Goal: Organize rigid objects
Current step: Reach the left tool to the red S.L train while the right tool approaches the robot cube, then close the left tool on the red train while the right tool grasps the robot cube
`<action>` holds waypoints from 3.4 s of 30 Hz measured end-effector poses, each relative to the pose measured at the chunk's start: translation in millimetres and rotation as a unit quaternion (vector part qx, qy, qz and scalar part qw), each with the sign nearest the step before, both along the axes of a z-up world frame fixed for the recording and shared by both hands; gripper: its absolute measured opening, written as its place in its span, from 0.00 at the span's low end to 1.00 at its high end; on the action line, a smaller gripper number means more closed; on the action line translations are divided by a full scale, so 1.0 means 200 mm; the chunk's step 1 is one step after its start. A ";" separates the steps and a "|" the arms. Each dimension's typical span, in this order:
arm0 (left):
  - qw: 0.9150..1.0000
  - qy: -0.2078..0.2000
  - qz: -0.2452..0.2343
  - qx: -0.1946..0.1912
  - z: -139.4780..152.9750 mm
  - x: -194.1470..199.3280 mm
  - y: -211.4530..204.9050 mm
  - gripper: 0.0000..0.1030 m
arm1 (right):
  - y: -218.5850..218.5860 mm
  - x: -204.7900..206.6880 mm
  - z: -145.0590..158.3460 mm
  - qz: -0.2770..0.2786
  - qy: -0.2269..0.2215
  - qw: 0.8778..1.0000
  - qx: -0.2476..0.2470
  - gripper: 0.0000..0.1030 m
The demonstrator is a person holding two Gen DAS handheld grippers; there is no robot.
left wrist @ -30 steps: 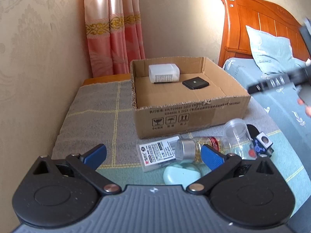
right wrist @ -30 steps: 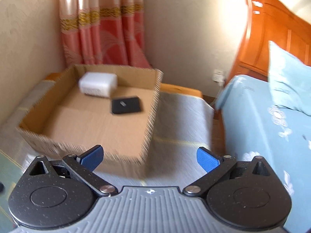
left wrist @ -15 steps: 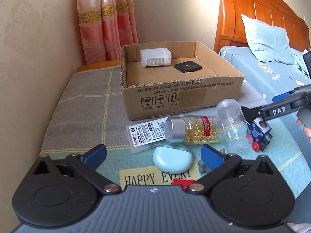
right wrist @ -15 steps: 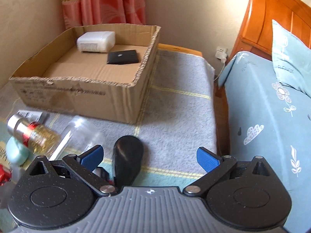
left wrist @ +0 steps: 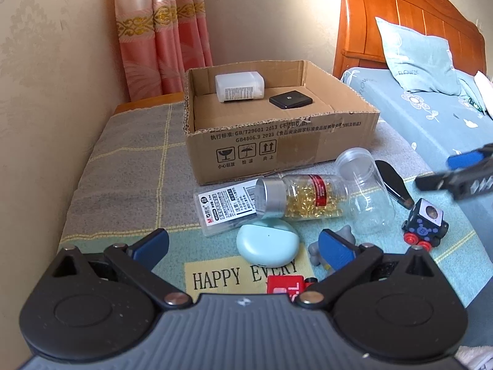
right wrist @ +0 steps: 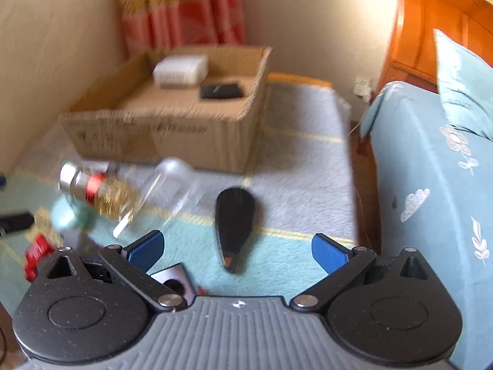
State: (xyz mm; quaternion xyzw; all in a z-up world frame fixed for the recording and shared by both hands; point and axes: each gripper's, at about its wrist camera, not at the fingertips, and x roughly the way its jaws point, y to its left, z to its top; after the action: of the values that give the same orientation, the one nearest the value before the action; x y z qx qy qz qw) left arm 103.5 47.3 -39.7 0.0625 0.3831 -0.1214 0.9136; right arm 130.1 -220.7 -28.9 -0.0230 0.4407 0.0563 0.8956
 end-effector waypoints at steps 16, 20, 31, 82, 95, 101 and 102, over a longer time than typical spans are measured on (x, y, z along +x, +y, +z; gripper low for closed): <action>1.000 0.002 -0.016 0.006 -0.02 -0.07 -0.01 0.99 | 0.13 -0.18 -0.05 0.085 0.032 0.996 -0.003 1.00; 1.000 0.009 -0.022 -0.002 -0.03 -0.08 0.01 0.99 | 0.26 -0.22 -0.09 0.136 0.053 0.989 -0.013 1.00; 0.997 0.054 -0.054 0.013 -0.16 -0.12 -0.02 0.99 | 0.24 -0.18 -0.23 0.120 0.081 0.989 -0.034 1.00; 0.996 0.038 -0.081 -0.003 -0.30 -0.11 0.01 0.87 | 0.20 -0.25 -0.24 0.137 0.027 0.990 -0.025 1.00; 0.996 0.028 -0.088 -0.007 -0.27 -0.12 -0.03 0.55 | 0.22 -0.25 -0.24 0.157 0.030 0.987 -0.024 1.00; 0.996 0.027 -0.087 -0.009 -0.27 -0.12 -0.02 0.54 | 0.27 -0.25 -0.22 0.194 0.026 0.980 -0.024 0.86; 0.996 0.027 -0.087 -0.010 -0.27 -0.12 -0.02 0.54 | 0.28 -0.25 -0.22 0.201 0.025 0.979 -0.023 0.83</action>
State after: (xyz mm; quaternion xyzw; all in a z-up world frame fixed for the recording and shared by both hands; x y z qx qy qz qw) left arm 79.2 43.1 -93.1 0.0836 0.3994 -0.2061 0.8894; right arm 79.2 -165.2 -71.9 -0.1307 0.4503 0.2255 0.8540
